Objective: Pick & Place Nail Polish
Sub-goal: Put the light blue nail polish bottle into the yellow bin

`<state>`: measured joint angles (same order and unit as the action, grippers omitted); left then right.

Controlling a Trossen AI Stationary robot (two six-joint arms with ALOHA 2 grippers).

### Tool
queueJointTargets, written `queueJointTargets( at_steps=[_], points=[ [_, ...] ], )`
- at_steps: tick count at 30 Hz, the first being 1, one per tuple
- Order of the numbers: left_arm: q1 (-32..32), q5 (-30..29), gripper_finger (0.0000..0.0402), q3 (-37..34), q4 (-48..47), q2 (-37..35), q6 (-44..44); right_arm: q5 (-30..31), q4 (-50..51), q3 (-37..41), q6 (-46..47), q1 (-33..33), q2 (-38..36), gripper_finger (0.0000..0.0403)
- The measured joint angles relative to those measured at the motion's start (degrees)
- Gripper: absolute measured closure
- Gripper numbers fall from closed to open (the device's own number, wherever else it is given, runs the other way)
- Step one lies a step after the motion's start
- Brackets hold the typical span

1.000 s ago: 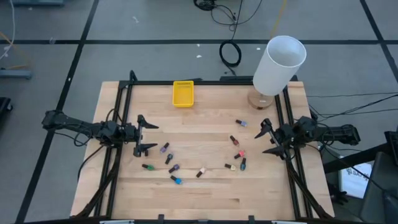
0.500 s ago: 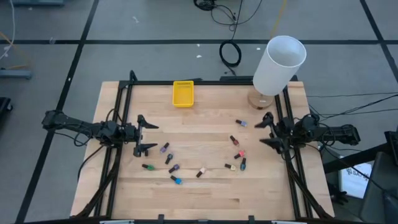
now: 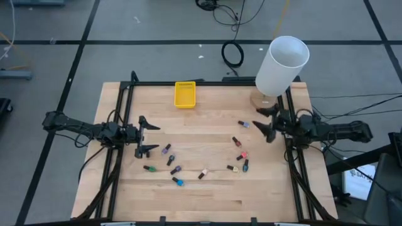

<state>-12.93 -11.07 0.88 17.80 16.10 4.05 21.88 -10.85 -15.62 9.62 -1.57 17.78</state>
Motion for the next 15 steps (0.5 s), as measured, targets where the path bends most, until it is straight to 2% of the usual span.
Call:
queueJointTargets(
  at_steps=[4, 8, 11, 15],
  points=[
    [-0.02, 0.00, 0.0046, 0.00, -0.02, 0.01, 0.00, 1.97, 16.64, -12.32, -0.93, 0.78, 17.82, 0.0094],
    [-0.02, 0.00, 0.0045, 0.00, -0.02, 0.02, 0.00, 2.02, 28.10, -21.92, -1.51, 3.54, 33.42, 0.0094],
    [-0.01, -0.01, 0.0046, -0.01, 0.00, 0.01, 0.00, 1.16, 31.02, -24.33, -1.39, 6.43, 42.42, 0.0094],
    [-0.01, -0.02, 0.0046, 0.00, 0.00, 0.01, 0.00, -6.04, 30.78, -24.30, -0.82, 10.90, 50.36, 0.0094]
  ],
)
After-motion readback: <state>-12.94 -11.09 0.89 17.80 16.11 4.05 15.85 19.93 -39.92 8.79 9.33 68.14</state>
